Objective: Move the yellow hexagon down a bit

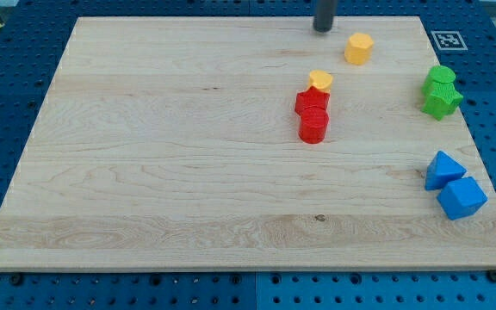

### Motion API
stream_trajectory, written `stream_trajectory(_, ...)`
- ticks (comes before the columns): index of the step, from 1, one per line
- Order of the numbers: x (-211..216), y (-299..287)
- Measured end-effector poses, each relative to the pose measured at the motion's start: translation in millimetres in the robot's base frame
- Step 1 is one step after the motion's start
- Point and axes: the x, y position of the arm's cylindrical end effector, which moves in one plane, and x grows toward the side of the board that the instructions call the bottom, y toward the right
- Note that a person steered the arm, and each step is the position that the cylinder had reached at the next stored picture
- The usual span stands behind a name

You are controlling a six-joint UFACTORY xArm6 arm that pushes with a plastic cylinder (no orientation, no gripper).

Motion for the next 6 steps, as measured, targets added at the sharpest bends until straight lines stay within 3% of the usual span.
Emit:
stream_trajectory(2, 7, 55)
stream_trajectory(3, 37, 62)
stream_trajectory(6, 48, 25)
